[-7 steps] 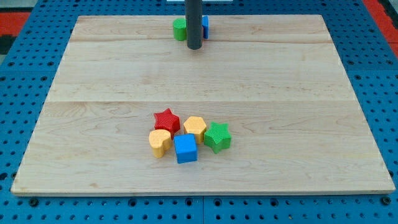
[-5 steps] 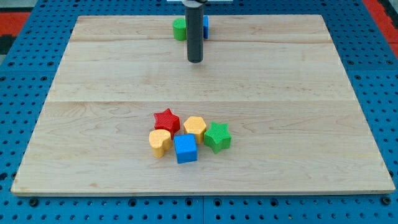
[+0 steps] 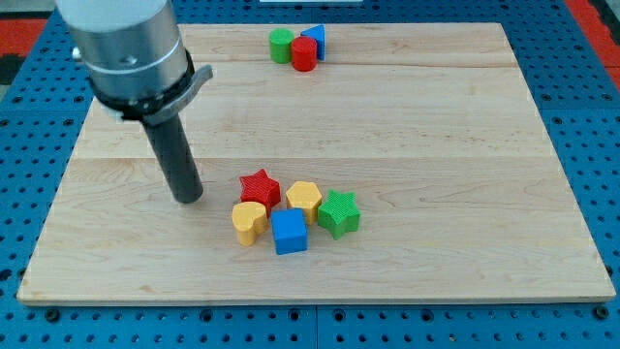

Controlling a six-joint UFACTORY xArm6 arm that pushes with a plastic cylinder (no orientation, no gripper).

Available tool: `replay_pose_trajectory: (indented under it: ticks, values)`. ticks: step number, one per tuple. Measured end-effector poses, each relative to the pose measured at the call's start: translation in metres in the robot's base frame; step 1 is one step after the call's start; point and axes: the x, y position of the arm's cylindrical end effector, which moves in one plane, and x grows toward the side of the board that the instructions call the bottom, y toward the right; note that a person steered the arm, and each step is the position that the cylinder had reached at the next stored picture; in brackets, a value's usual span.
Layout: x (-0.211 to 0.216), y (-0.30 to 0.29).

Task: Separate the blue cube from the group of blocks

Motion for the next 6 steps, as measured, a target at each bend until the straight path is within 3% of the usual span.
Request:
replay_pose_trajectory:
  ticks: [2, 5, 6]
  values:
    - [0.029, 0.029]
    - [0.029, 0.184]
    - [0.029, 0.198]
